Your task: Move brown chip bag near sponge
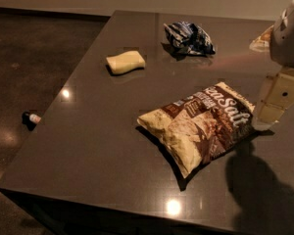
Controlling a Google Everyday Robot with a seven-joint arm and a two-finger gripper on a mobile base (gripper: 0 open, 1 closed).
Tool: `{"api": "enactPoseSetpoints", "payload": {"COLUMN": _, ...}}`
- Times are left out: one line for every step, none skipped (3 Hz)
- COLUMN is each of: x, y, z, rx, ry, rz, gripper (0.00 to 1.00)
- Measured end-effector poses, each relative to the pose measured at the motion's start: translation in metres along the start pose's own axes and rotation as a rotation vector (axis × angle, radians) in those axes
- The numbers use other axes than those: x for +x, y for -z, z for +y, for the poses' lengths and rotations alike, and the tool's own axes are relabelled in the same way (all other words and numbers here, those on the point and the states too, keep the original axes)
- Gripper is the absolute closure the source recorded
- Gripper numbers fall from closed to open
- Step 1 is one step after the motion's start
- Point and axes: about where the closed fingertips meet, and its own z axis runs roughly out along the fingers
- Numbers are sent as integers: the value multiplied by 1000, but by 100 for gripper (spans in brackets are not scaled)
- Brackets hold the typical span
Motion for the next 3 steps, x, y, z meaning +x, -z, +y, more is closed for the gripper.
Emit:
{"api": "enactPoseSetpoints", "payload": {"x": 0, "y": 0, "z": 0, "rx": 0, "ry": 0, "rz": 0, "gripper": 0}}
{"api": "enactPoseSetpoints", "payload": {"x": -3, "y": -15, "z": 0, "rx": -26, "ry": 32, "rz": 20, "gripper": 0}}
{"api": "enactPoseSetpoints", "payload": {"x": -5, "y": -38, "z": 2, "rx": -77, "ry": 62, "rz": 37, "gripper": 0}}
